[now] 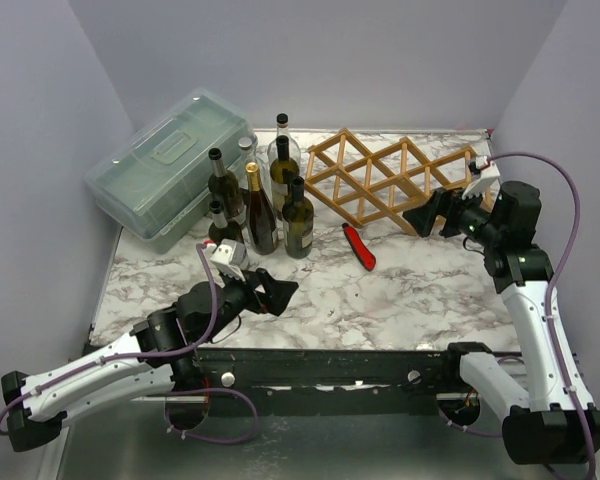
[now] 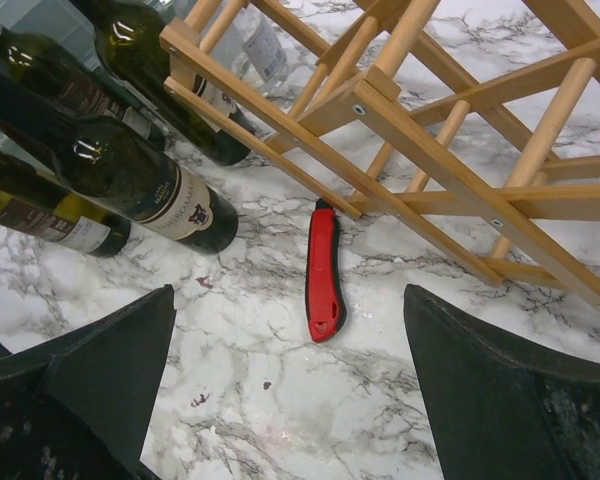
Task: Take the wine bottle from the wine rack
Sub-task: Reset both arms
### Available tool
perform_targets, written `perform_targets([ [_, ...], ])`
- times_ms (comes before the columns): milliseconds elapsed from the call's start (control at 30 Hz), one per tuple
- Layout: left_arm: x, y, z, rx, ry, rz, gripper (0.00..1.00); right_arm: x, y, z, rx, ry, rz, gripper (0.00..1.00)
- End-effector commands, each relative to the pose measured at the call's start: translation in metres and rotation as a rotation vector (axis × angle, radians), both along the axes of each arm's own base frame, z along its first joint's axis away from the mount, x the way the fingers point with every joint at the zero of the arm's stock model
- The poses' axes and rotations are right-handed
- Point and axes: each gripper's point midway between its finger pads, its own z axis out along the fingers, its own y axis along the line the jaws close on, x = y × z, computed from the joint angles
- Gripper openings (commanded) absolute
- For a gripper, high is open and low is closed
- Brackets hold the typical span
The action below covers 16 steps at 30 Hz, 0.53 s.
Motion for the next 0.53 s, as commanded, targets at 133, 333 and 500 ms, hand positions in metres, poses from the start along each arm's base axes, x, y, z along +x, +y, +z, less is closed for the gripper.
perform_targets([
  [133, -0.0072, 0.0034, -0.0100, -0.005, 0.036, -0.012, 0.99, -0.0038, -0.0003, 0.0027, 0.032, -0.022, 0.023, 0.99],
  [333, -0.0071, 0.0047, -0.0114, -0.004, 0.036, -0.009, 0.99, -0.0031, -0.0030, -0.0001, 0.030, -0.023, 0.012, 0.99],
  [500, -0.0049, 0.0052, -0.0112, 0.011, 0.026, -0.002, 0.99, -0.0031, -0.0037, -0.0035, 0.019, -0.023, 0.023, 0.99],
])
